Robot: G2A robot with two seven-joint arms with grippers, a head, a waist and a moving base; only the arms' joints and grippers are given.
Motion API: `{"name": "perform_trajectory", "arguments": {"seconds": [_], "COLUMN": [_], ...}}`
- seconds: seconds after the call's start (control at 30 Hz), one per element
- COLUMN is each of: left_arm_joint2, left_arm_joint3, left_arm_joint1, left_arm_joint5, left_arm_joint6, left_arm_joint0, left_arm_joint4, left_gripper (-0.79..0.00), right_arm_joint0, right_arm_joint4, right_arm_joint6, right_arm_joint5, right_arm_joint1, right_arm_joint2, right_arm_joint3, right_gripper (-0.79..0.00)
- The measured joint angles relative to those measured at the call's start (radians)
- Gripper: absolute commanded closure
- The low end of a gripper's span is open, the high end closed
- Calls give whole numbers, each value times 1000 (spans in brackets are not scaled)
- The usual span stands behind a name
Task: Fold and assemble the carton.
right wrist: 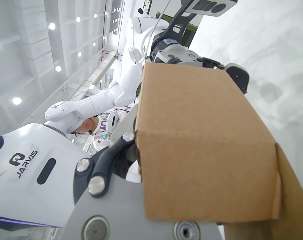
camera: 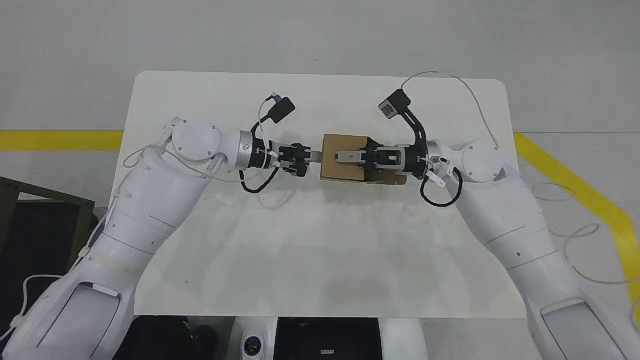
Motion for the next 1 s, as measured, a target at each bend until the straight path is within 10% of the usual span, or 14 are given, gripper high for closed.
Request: {"name": "perform_trajectory", "arguments": {"seconds": [1.0], "left_arm_joint2": [-24], "left_arm_joint3": [42], "left_arm_joint1": [-8], "left_arm_joint5": [-43], "left_arm_joint6": [49], "left_arm_joint0": [38], "left_arm_joint4": [-88], "left_gripper": [-785], "right_arm_joint0": [-5], "right_arm_joint4": [72], "right_arm_joint6": [5], "right_arm_joint5": [-39], "right_arm_joint1": [-22], "right_arm_joint2": [1], "right_arm_joint3": [52], "right_gripper": [0]}}
